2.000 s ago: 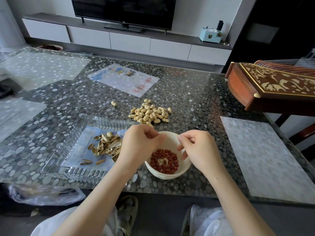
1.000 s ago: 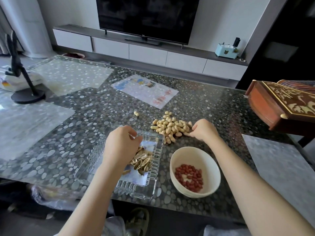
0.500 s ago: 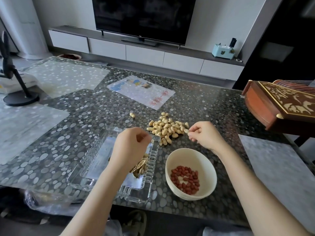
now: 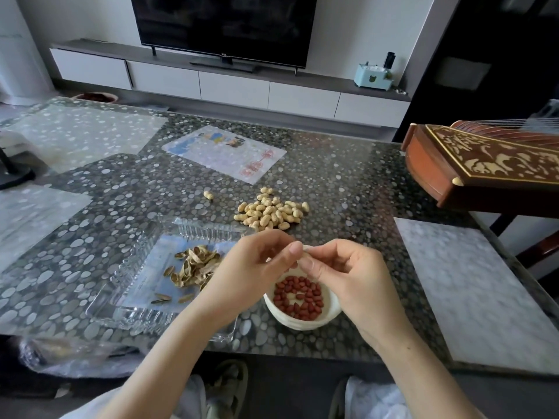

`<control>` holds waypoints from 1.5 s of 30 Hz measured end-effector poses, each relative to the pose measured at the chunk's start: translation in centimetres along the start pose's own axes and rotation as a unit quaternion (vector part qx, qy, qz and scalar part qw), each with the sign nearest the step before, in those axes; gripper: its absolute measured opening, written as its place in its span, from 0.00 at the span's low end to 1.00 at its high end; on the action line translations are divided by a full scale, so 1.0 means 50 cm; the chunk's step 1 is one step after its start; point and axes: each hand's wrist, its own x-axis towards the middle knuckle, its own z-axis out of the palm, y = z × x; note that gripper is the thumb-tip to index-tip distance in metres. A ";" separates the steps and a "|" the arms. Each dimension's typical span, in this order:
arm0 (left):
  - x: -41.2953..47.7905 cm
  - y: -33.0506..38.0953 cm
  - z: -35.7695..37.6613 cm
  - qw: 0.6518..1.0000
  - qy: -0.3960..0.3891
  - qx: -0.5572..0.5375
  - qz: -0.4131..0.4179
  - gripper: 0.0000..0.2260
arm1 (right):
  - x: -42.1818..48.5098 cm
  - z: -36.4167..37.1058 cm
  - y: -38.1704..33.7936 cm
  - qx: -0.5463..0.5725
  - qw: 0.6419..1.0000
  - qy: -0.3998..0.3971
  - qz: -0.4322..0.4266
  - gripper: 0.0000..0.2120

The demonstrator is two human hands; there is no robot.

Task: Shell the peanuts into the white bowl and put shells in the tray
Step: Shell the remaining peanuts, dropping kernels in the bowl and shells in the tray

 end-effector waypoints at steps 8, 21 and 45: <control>0.003 0.001 0.023 1.000 -0.004 0.029 -0.004 0.12 | 0.000 -0.024 0.001 -0.094 0.992 -0.081 -0.032 0.12; 0.007 0.002 0.043 0.995 0.031 -0.094 -0.021 0.18 | -0.001 0.008 0.013 -0.093 0.992 -0.016 -0.089 0.15; 0.007 -0.011 0.075 0.993 0.092 -0.069 -0.007 0.22 | -0.001 0.042 0.022 -0.130 0.986 0.043 -0.096 0.16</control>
